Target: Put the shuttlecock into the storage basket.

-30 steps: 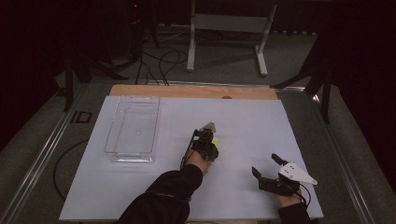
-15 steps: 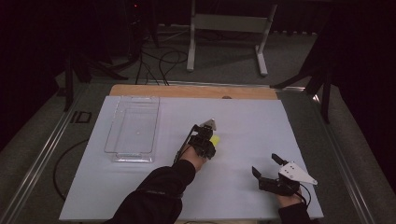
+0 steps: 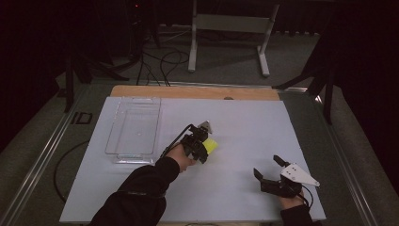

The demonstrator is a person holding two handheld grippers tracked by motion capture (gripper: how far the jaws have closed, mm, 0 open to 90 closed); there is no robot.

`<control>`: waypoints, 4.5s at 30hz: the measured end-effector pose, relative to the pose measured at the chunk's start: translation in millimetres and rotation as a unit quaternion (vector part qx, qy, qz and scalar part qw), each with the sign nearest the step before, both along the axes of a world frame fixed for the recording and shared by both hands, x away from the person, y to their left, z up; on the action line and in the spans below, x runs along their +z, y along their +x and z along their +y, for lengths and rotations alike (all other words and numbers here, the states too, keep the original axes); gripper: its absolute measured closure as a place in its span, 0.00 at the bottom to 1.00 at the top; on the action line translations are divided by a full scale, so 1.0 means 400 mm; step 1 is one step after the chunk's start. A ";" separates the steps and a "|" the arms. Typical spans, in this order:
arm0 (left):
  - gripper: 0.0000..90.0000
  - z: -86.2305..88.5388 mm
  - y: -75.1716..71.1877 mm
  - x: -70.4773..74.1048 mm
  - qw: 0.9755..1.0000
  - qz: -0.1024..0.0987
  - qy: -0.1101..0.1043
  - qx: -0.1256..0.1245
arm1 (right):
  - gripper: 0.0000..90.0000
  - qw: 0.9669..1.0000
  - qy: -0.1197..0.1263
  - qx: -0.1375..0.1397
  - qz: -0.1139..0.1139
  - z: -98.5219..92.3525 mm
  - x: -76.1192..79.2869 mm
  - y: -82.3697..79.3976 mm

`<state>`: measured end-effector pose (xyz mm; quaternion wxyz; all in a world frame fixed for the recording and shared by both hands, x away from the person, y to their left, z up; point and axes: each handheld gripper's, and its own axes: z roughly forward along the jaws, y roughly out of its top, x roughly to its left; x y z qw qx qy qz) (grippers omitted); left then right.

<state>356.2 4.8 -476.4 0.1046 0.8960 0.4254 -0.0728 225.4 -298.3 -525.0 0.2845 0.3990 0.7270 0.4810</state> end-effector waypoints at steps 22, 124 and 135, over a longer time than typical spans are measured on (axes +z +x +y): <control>0.72 0.078 -0.081 0.020 0.978 0.003 -0.014 -0.207 | 0.10 1.000 -0.002 0.005 0.002 0.002 0.000 0.000; 0.72 0.462 -0.027 0.440 0.984 -0.141 -0.030 -0.104 | 0.10 1.000 -0.007 0.018 0.006 0.017 -0.002 -0.004; 0.72 0.529 0.001 0.449 0.988 -0.154 -0.018 -0.029 | 0.10 1.000 -0.007 0.016 0.004 0.016 -0.001 -0.004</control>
